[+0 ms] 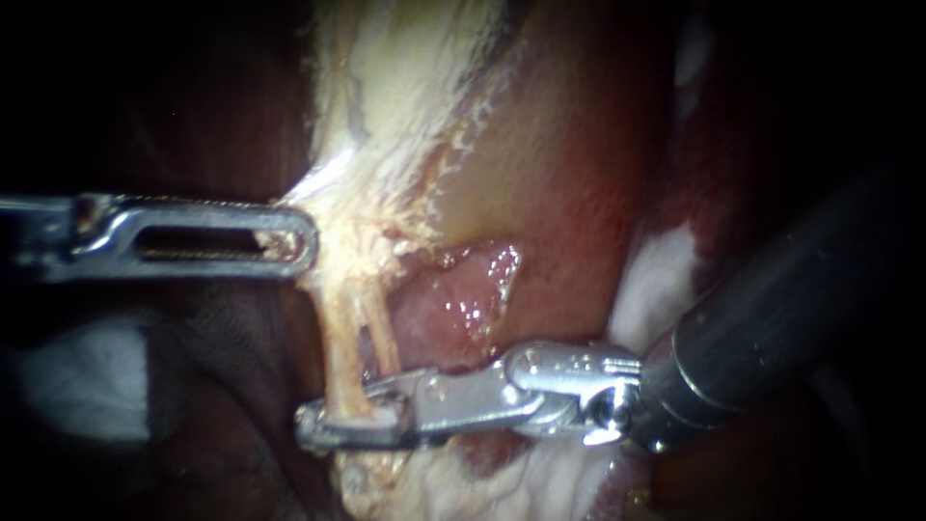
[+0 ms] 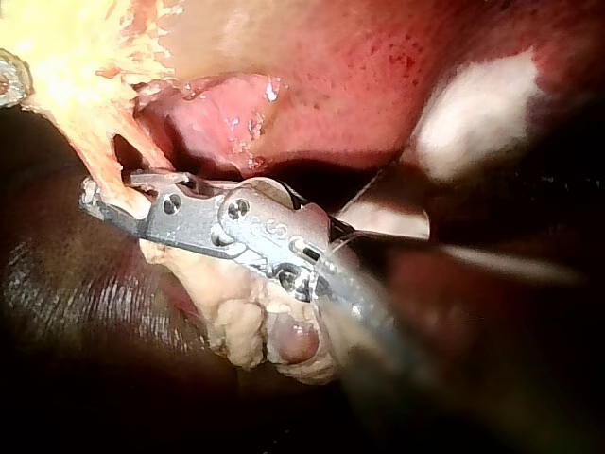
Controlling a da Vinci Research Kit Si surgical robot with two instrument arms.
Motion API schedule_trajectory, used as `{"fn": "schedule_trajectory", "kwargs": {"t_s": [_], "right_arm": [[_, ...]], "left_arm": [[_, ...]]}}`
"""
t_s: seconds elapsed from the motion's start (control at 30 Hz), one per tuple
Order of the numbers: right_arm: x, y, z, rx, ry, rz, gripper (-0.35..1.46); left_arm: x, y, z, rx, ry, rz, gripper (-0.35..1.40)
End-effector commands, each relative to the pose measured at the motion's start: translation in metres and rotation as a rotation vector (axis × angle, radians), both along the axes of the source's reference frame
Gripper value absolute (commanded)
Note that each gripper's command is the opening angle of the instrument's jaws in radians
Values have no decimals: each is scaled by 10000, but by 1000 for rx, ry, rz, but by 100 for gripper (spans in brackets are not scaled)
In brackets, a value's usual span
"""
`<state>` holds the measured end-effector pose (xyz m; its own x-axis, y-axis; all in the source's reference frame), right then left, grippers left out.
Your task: Going back second clip left tube
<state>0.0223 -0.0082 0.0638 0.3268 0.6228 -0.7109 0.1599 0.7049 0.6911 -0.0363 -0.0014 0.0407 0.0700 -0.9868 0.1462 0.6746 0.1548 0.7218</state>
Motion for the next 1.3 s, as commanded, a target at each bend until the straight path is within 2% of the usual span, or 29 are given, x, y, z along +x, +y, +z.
{"fn": "schedule_trajectory", "kwargs": {"t_s": [0.03, 0.1, 0.17, 0.2, 0.23, 0.33, 0.47, 0.83, 1.0, 1.13, 1.2, 1.3], "right_arm": [[1, 0, 0, -1, -1, 2, -35], [1, 0, 0, 29, 4, -13, -34], [3, 0, -1, 29, 4, -17, 5], [5, 0, -1, 31, 12, -9, 25], [7, 1, -1, 34, 20, -1, 37], [17, 4, 0, 10, 66, 30, 54], [29, 6, 1, -60, 125, 55, 59], [30, 13, 11, -206, 154, 71, 60], [1, 13, 5, -218, 167, 59, 59], [-33, 15, -2, -247, 183, 49, 58], [-52, 19, -6, -261, 186, 49, 58], [-76, 30, -15, -295, 174, 66, 58]], "left_arm": [[0, 0, 0, 0, -1, 0, -35], [0, 0, 0, 0, -1, 0, -35], [0, 0, 0, 0, -1, 0, -35], [0, 0, 0, 0, 0, 0, -35], [0, 0, 0, 0, 0, 0, -35], [0, 0, 0, 0, 0, 0, -35], [-1, 0, 0, 0, 0, 0, -35], [-1, -1, -1, 0, 0, -1, -35], [2, -1, -2, 0, 0, 0, -35], [3, -1, -2, 0, -1, 1, -35], [3, -1, -1, 0, -1, 1, -35], [3, -1, -1, 0, -1, 2, -35]]}}
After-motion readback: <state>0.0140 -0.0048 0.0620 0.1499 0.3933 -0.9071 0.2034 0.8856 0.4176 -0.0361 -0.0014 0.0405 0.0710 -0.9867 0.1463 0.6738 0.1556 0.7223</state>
